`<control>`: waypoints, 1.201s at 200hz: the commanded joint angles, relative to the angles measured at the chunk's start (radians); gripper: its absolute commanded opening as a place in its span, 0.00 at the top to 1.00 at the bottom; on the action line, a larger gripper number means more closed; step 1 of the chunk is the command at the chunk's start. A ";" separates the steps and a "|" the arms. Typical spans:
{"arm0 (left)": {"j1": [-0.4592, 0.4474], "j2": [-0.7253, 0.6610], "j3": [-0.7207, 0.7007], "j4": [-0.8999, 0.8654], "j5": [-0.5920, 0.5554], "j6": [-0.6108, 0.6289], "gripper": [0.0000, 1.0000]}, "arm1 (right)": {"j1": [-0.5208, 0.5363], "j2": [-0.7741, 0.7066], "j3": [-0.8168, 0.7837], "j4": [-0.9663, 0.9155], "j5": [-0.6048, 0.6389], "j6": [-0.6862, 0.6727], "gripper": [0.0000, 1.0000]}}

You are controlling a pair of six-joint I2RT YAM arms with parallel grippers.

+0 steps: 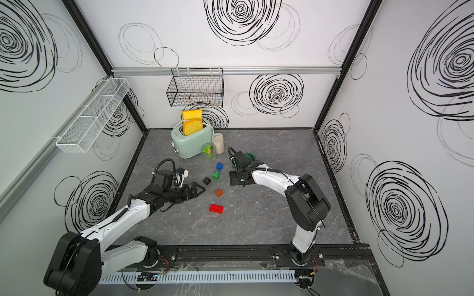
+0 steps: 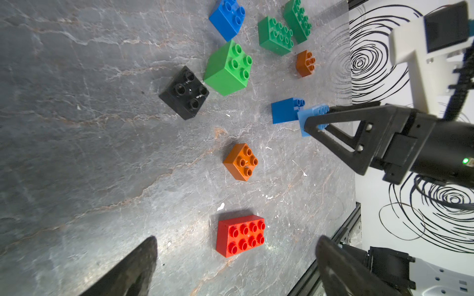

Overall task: Assemble the letter f with lego
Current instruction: Assemble the lego brick with the lego brick.

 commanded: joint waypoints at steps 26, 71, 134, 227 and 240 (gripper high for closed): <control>0.014 0.009 -0.012 0.035 -0.009 -0.006 0.02 | 0.002 0.014 0.045 -0.032 0.049 0.022 0.37; 0.017 0.010 -0.012 0.029 -0.015 -0.004 0.02 | -0.001 0.043 0.050 -0.034 0.050 0.019 0.37; 0.020 0.012 -0.012 0.029 -0.018 -0.006 0.02 | -0.001 0.062 0.038 -0.026 0.064 0.017 0.37; 0.021 0.005 -0.012 0.024 -0.028 -0.005 0.02 | 0.000 0.097 0.018 -0.018 0.076 0.015 0.37; 0.021 0.005 -0.013 0.023 -0.030 -0.006 0.02 | -0.001 0.104 0.016 -0.019 0.080 0.017 0.37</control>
